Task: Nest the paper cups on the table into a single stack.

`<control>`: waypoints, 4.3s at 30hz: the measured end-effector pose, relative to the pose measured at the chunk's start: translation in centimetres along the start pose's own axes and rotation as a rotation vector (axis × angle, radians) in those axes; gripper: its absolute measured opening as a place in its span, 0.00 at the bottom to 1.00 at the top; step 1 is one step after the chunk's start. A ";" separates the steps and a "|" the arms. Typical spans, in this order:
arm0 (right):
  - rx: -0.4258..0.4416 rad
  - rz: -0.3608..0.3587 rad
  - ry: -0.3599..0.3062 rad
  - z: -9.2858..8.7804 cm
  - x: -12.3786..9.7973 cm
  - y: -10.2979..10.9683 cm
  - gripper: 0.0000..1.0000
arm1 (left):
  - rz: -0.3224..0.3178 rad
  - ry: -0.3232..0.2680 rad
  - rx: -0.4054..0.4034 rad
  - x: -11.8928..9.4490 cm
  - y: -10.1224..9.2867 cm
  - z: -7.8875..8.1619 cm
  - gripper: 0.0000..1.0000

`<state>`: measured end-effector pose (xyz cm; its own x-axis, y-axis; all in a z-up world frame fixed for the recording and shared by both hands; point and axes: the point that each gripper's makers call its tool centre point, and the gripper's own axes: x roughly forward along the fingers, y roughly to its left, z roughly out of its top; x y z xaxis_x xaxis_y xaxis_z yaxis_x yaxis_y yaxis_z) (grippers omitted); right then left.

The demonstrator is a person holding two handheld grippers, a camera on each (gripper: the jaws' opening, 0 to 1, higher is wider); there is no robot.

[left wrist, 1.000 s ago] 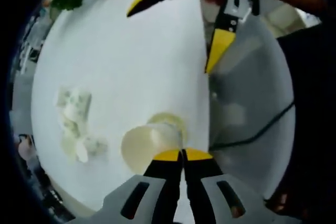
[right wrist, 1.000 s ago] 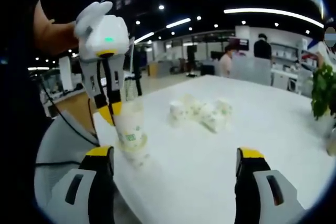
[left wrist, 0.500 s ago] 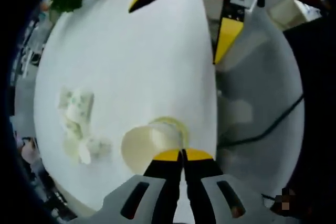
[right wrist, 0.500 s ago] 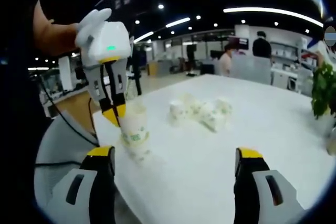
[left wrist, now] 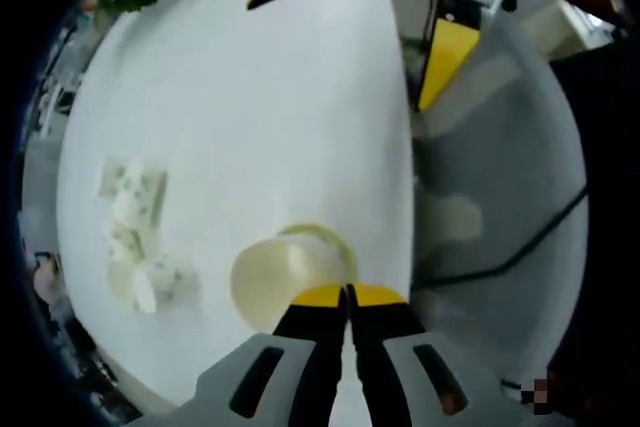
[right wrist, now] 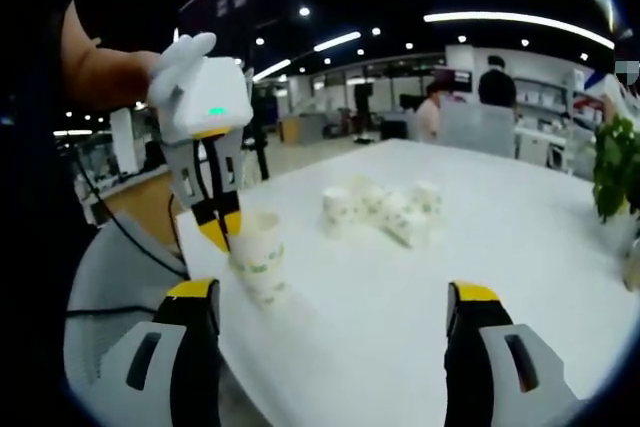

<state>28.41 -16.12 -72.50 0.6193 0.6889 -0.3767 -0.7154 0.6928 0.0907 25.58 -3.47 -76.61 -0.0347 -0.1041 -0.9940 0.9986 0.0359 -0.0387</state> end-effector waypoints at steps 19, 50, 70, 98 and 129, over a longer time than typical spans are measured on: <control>0.009 -0.008 0.004 -0.4 -0.1 -0.1 0.92 | 0.031 -0.028 -0.009 1.0 -0.1 0.2 0.02; 0.003 -0.020 -0.001 0.0 -0.4 -0.3 0.91 | 0.243 -0.438 -0.053 -2.4 3.3 3.4 0.79; -0.033 -0.052 -0.028 1.2 -0.8 -2.0 0.98 | 0.321 -0.786 -0.425 -6.2 6.9 -3.1 1.00; -0.032 -0.108 -0.005 -0.3 -0.5 -3.4 1.00 | 0.408 -0.981 -0.633 -5.4 5.5 -11.2 1.00; -0.041 -0.104 0.028 -0.7 -0.3 -3.2 0.99 | 0.461 -1.009 -0.659 -4.9 4.9 -11.6 1.00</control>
<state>30.30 -18.67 -73.32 0.6821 0.6074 -0.4073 -0.6610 0.7503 0.0120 30.22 8.79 -73.09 0.6399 -0.6414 -0.4233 0.6924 0.7201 -0.0444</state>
